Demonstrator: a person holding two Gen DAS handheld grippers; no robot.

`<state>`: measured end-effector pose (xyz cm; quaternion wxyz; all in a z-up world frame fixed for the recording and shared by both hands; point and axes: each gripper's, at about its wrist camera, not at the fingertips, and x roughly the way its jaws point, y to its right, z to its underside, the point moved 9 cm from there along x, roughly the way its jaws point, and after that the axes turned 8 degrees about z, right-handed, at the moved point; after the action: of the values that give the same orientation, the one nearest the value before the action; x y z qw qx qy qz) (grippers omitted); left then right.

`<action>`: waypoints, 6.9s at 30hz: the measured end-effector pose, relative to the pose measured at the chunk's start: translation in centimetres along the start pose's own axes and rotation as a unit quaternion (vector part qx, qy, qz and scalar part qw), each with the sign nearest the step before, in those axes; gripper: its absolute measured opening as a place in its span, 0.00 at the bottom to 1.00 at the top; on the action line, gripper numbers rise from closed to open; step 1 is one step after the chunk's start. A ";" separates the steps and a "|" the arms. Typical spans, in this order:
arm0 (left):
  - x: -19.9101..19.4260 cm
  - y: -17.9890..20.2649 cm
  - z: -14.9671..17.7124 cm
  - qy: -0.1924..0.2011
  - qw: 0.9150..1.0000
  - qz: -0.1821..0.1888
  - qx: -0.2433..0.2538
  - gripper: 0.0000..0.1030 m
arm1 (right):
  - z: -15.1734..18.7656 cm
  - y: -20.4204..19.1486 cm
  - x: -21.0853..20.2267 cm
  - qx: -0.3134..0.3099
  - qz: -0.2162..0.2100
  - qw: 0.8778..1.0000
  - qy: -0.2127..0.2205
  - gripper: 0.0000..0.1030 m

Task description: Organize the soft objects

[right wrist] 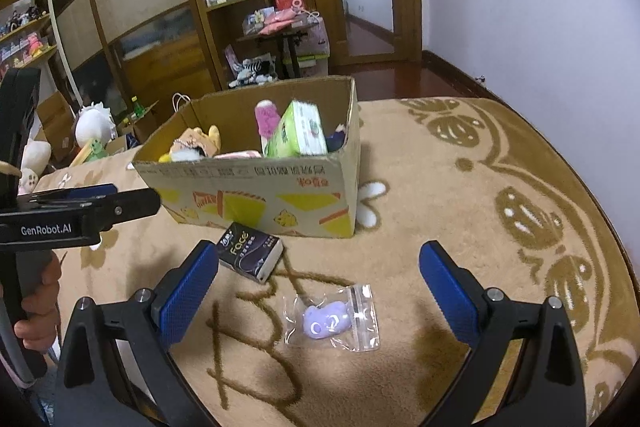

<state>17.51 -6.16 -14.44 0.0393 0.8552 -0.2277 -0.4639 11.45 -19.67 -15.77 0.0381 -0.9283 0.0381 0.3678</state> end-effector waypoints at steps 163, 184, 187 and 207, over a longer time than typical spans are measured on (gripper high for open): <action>-13.4 2.1 -0.4 0.211 0.962 -0.159 0.070 0.96 | -8.8 0.1 -9.8 -0.012 0.004 0.985 0.170 1.00; -12.2 2.2 1.4 0.191 0.965 -0.164 0.070 0.96 | -5.8 1.8 -9.7 -0.001 0.019 0.985 0.170 1.00; -11.5 2.0 1.4 0.184 0.966 -0.168 0.073 0.96 | -5.3 2.2 -8.8 0.004 0.018 0.987 0.160 1.00; -10.4 1.5 1.3 0.188 0.963 -0.180 0.070 0.96 | -4.2 2.6 -6.6 -0.004 0.028 0.989 0.143 1.00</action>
<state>11.07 -2.83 -6.71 -0.0632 0.9547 -0.0902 -0.2766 9.26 -22.42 -8.27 0.0184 -0.9700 0.0676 0.2326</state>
